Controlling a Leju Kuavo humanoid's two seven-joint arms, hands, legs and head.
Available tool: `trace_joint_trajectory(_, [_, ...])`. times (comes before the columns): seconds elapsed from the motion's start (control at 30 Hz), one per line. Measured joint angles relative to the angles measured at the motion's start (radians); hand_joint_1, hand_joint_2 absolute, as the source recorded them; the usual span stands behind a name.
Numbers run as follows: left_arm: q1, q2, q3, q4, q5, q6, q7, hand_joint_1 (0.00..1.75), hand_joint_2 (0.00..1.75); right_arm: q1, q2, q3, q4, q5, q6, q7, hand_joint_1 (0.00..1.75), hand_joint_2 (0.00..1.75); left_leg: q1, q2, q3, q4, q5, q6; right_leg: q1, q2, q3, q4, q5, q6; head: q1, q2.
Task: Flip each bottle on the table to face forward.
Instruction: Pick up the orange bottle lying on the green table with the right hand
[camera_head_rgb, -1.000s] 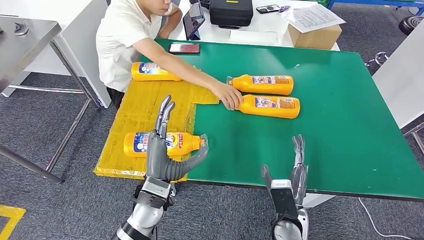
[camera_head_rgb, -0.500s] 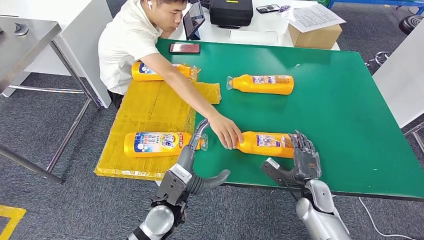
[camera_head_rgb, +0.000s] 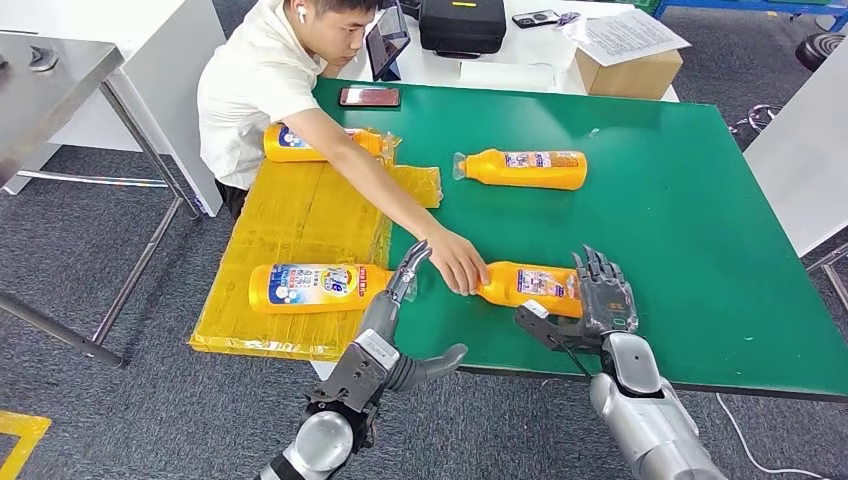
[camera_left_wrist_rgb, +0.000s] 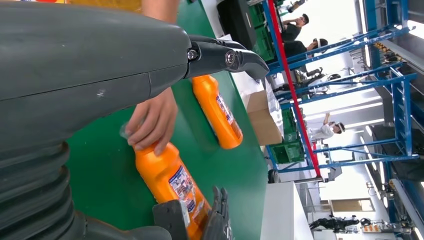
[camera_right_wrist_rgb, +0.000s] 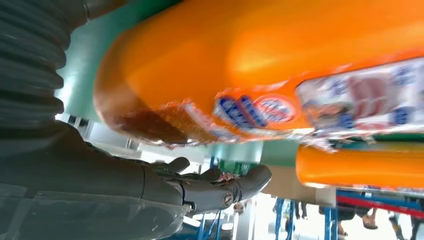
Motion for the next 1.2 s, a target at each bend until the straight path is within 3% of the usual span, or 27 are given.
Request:
trace_joint_trajectory(0.3, [-0.006,-0.002,-0.008,0.0,-0.006,-0.015,0.005,0.0,1.75,-0.084,0.005,0.03,0.079,-0.059,0.172,-0.008,0.0,1.75,0.0,0.005,0.008,0.0,-0.001,-0.001,0.0,0.005,0.005,0.0,0.0,0.0,0.0,0.0])
trace_joint_trajectory(0.4, [-0.008,-0.002,-0.008,0.0,-0.008,-0.015,0.006,0.0,1.75,-0.103,0.005,0.037,0.101,-0.066,0.189,-0.006,0.0,1.75,0.0,0.005,0.011,0.0,-0.001,-0.001,0.0,0.006,0.007,-0.001,0.0,-0.001,0.0,0.0])
trace_joint_trajectory(0.43, [-0.008,-0.002,-0.008,0.0,-0.008,-0.015,0.006,0.0,1.75,-0.107,0.005,0.04,0.108,-0.067,0.19,-0.006,0.12,1.75,0.0,0.005,0.011,0.0,-0.001,-0.001,0.0,0.006,0.007,-0.001,0.0,-0.001,0.0,0.0])
trace_joint_trajectory(0.53, [-0.008,-0.002,-0.009,0.0,-0.009,-0.015,0.006,0.0,1.75,-0.116,0.005,0.045,0.124,-0.071,0.203,-0.006,1.41,1.75,0.0,0.005,0.013,0.0,-0.001,-0.001,0.0,0.006,0.01,-0.001,0.0,-0.001,0.0,0.0])
trace_joint_trajectory(0.57, [-0.009,-0.002,-0.009,0.001,-0.009,-0.016,0.006,0.0,1.75,-0.12,0.005,0.048,0.13,-0.076,0.217,-0.008,1.73,1.75,0.0,0.005,0.014,0.0,-0.001,-0.001,0.0,0.006,0.01,-0.001,0.0,-0.001,0.0,0.0])
trace_joint_trajectory(0.83, [-0.034,-0.005,-0.014,0.02,0.005,-0.026,0.003,0.0,1.75,-0.179,-0.033,0.048,0.203,-0.254,0.447,-0.074,1.75,1.75,0.001,0.003,0.023,0.0,-0.002,0.0,0.001,0.005,0.009,-0.003,-0.002,0.0,0.0,0.0])
trace_joint_trajectory(0.97, [-0.042,-0.007,-0.015,0.033,0.009,-0.029,-0.002,0.0,1.75,-0.192,-0.066,0.047,0.222,-0.298,0.502,-0.085,1.75,1.75,0.001,0.001,0.03,0.0,-0.005,0.001,0.001,0.003,0.018,-0.004,-0.005,0.001,0.0,0.0])
trace_joint_trajectory(1.2, [-0.046,-0.008,-0.022,0.049,0.075,-0.069,-0.006,0.0,1.75,-0.171,-0.137,0.014,0.214,-0.494,0.628,-0.212,1.75,1.75,0.003,0.0,0.039,-0.001,-0.009,0.004,0.002,0.002,0.031,-0.011,-0.008,0.001,0.001,0.0])
